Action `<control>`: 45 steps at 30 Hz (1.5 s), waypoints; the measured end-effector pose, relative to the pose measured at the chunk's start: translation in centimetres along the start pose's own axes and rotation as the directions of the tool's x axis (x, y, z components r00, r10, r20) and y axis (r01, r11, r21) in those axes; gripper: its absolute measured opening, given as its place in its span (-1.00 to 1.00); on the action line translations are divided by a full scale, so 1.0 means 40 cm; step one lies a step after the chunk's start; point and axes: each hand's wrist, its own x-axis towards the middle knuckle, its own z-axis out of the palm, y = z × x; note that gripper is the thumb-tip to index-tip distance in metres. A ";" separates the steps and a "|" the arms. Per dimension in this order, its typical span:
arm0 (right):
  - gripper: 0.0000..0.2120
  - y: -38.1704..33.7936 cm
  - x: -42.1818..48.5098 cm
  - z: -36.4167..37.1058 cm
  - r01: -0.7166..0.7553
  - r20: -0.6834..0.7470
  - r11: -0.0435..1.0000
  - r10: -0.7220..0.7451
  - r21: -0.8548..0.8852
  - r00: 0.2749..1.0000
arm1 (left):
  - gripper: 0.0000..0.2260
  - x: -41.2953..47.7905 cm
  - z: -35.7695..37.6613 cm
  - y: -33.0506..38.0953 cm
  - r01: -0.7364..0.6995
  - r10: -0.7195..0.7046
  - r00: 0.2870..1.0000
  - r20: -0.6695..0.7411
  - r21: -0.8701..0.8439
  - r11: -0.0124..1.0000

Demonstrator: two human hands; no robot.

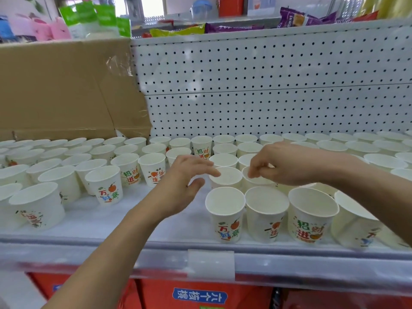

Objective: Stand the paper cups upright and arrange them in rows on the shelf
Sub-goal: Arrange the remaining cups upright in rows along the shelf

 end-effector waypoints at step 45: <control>-0.80 -0.124 0.397 -0.028 0.025 -0.040 0.998 -0.023 0.050 0.999 | -0.72 0.200 -0.286 -0.289 -0.088 -0.020 0.880 0.475 0.205 0.975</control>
